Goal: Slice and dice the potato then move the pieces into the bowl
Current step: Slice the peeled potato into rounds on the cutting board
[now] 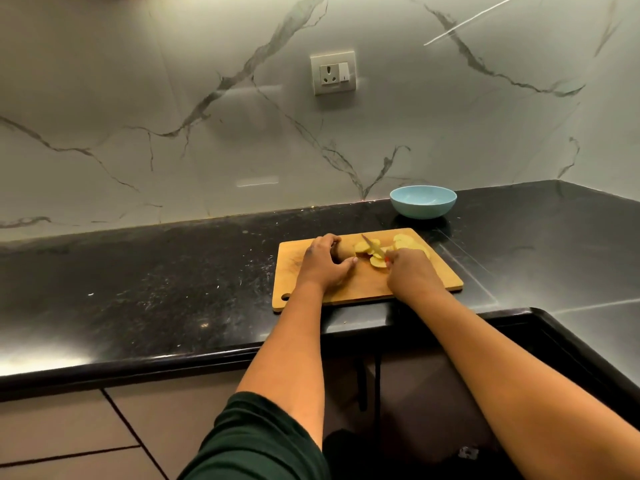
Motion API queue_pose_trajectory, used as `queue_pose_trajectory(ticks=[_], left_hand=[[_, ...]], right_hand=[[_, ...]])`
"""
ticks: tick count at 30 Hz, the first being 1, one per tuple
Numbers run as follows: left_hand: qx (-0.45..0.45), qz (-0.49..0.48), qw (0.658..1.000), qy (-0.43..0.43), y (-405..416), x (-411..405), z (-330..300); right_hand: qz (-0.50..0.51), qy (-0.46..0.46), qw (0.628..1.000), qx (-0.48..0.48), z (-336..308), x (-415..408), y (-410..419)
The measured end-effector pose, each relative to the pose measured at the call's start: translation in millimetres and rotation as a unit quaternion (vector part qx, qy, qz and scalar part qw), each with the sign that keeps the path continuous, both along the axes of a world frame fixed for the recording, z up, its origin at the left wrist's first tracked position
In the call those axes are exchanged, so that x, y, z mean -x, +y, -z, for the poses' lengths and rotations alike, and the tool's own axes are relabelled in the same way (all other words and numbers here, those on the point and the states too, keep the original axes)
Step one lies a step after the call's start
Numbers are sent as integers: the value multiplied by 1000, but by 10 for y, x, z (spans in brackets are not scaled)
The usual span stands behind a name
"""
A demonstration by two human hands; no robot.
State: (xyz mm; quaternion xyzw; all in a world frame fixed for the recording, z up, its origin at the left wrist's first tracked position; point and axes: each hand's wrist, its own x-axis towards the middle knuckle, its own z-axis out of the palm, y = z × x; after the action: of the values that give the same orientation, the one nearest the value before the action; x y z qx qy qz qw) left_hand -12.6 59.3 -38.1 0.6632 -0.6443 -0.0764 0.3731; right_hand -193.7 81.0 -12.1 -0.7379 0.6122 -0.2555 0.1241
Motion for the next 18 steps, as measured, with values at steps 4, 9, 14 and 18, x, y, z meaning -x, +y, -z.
queue_pose_trajectory(ticks=[4,9,14,18], left_hand=[[10,1,999,30,-16,-34,18],[15,5,998,62,-21,-43,27],[15,4,997,75,-19,-45,21],[9,0,997,76,-12,-36,7]], right_hand=[[-47,-66,993,83,65,-28,11],[-71,-95,987,105,208,-109,93],[-73,-79,988,112,240,-147,57],[-77,-58,989,116,223,-152,51]])
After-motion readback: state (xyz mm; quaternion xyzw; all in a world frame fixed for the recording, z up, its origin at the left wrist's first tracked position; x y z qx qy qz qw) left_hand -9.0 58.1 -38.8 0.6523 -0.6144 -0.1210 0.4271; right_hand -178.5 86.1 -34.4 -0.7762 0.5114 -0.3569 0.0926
